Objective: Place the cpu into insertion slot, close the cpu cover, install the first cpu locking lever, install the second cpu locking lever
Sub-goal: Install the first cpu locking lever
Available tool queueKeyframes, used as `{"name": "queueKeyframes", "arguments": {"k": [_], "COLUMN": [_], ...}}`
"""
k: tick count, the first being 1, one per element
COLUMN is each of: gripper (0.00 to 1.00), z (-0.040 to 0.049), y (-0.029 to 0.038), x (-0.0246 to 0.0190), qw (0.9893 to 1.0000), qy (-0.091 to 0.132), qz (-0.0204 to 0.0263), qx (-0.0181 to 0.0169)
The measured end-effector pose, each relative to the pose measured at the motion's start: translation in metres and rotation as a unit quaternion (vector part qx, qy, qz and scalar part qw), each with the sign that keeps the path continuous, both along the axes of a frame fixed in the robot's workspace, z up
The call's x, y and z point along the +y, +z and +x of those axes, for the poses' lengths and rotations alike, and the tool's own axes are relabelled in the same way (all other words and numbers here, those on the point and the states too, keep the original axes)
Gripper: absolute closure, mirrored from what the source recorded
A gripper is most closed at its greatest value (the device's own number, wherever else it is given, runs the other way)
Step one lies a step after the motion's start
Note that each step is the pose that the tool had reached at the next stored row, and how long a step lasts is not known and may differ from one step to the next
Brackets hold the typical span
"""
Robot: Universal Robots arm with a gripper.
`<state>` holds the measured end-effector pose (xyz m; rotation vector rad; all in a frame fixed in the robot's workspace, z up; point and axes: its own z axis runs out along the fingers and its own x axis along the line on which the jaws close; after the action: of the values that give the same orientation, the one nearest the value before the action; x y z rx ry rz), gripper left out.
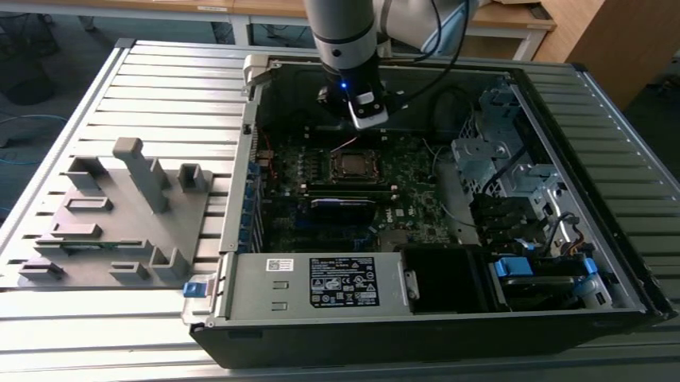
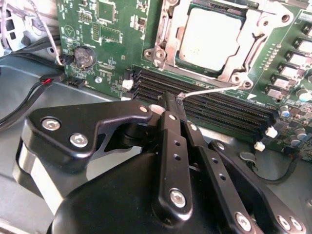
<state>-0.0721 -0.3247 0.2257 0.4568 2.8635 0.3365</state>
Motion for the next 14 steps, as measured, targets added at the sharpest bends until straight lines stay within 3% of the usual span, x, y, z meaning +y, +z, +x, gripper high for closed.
{"name": "queueKeyframes", "arguments": {"k": [9,14], "gripper": [0.9,0.9], "z": [0.0,0.0], "y": [-0.0109,-0.0146], "x": [0.0,0.001], "qw": [1.0,0.9999], "qy": [0.0,0.0], "qz": [-0.0041,-0.0111], "qx": [-0.0002,-0.0004]}}
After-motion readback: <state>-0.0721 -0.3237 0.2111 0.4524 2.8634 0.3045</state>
